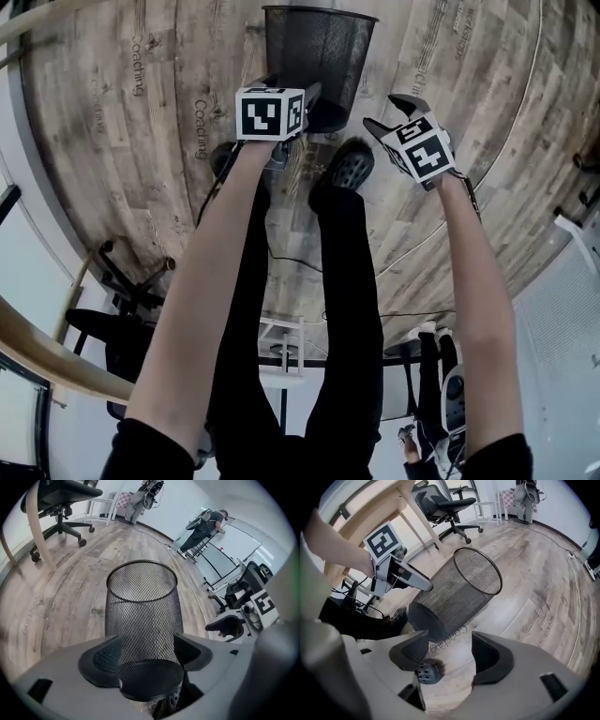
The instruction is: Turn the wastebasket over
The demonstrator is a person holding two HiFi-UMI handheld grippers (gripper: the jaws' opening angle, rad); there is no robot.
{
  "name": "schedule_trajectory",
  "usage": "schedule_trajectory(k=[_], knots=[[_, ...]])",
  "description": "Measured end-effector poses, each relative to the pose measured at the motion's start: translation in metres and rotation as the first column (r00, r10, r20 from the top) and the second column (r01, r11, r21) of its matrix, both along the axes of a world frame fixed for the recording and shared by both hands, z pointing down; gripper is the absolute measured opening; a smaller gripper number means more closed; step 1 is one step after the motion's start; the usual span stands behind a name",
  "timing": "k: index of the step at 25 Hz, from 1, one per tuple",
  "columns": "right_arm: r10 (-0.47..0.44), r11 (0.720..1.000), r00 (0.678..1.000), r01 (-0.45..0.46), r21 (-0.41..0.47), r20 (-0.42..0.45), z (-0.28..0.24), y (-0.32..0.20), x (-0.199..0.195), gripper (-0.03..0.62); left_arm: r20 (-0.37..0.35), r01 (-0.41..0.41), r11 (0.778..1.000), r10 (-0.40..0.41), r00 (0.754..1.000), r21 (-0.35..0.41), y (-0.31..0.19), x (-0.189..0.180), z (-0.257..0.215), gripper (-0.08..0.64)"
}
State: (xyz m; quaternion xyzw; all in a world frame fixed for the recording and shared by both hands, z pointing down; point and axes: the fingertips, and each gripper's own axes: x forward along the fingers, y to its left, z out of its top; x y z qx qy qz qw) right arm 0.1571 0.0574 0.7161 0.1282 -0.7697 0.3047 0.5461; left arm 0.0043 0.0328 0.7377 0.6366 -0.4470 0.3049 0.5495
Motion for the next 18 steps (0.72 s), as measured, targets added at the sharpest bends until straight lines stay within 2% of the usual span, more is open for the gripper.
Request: schedule_trajectory(k=[5,11,13,15,18], knots=[[-0.029,0.999,1.000,0.029,0.023,0.001,0.005,-0.026,0.003,0.304,-0.029,-0.004,1.000,0.004,1.000,-0.006,0.002,-0.006,0.004,0.360],[-0.116,0.989,0.992,0.112,0.102,0.040,-0.001,-0.106,-0.017,0.301,-0.074,-0.031,0.998,0.027,0.997,-0.055,0.002,-0.015,0.004,0.367],[-0.155,0.978,0.986,0.145,0.152,0.061,-0.004,-0.135,-0.026,0.289,-0.083,-0.031,0.998,0.026,0.996,-0.051,0.003,-0.015,0.004,0.368],[-0.208,0.962,0.976,0.192,0.196,0.064,-0.007,-0.155,-0.038,0.234,-0.091,-0.024,0.999,0.020,0.996,-0.042,0.003,-0.017,0.004,0.368],[-0.288,0.938,0.956,0.270,0.217,0.053,-0.006,-0.169,-0.057,0.229,-0.108,-0.020,0.999,0.016,0.994,-0.033,0.004,-0.018,0.005,0.367]])
